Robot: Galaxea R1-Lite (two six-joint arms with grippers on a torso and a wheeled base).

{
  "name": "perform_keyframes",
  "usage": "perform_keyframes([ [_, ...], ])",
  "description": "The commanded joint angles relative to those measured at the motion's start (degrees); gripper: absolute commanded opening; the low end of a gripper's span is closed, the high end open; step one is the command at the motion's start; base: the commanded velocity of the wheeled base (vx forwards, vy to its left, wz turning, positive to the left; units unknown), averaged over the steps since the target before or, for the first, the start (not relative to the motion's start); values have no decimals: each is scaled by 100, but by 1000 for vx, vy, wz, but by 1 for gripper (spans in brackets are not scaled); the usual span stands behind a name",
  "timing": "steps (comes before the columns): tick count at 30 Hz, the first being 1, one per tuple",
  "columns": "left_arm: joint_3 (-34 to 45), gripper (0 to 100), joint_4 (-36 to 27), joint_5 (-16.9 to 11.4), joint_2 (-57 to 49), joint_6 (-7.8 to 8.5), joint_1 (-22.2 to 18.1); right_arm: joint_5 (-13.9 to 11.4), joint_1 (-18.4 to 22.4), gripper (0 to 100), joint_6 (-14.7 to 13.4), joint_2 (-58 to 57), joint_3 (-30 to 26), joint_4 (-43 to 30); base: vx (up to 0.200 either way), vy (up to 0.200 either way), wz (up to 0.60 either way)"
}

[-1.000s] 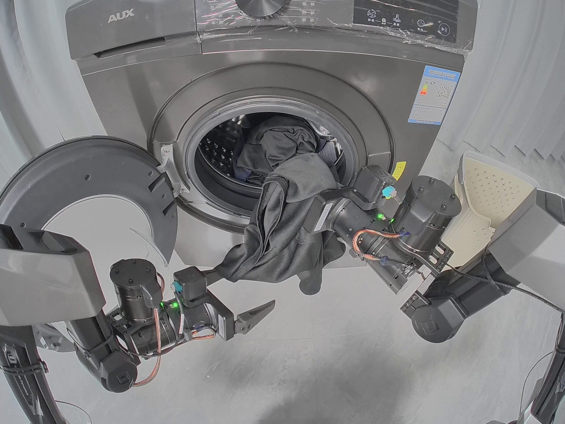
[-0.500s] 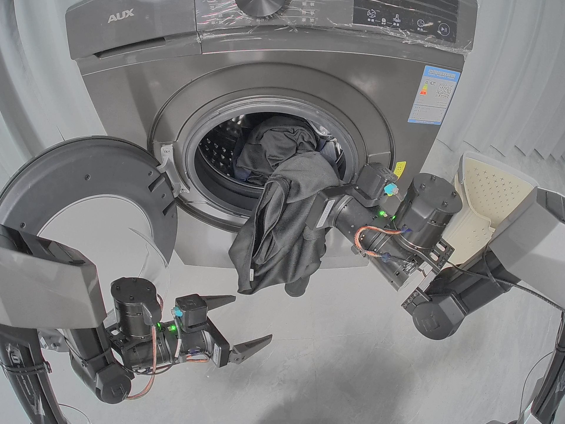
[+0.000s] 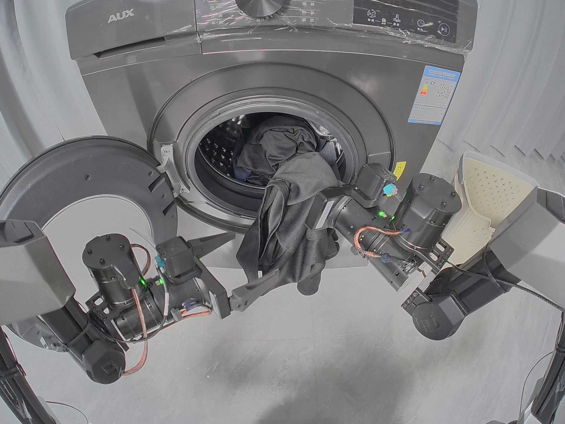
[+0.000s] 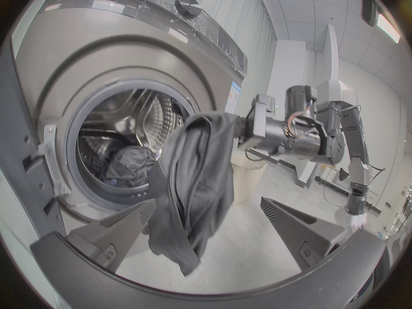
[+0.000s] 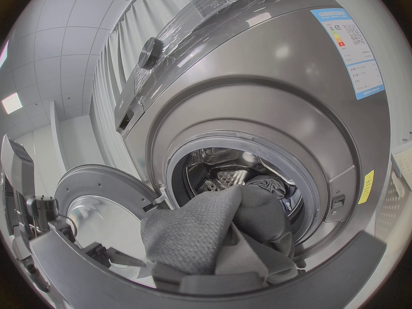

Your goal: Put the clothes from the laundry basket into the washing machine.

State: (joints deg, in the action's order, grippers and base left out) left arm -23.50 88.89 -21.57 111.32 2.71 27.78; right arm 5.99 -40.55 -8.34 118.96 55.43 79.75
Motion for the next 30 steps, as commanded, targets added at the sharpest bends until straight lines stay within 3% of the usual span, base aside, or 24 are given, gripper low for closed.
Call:
perform_keyframes([
  [1, -550, 100, -4, 117, 267, 28, -1, -1, -59, 0, 8, -22, 12, -12, 0, 0, 0],
  [8, -1236, 100, 5, 82, 1199, 134, 105, 8, -94, 0, 16, -13, 29, -12, 0, 0, 0],
  [20, -1974, 100, 5, 74, 1708, 125, 386, 17, -208, 0, 8, 14, 20, -21, 0, 0, 0],
  [30, -2897, 100, -4, 258, 2359, 72, 316, 131, -445, 0, -10, -4, -41, -21, 0, 0, 0],
])
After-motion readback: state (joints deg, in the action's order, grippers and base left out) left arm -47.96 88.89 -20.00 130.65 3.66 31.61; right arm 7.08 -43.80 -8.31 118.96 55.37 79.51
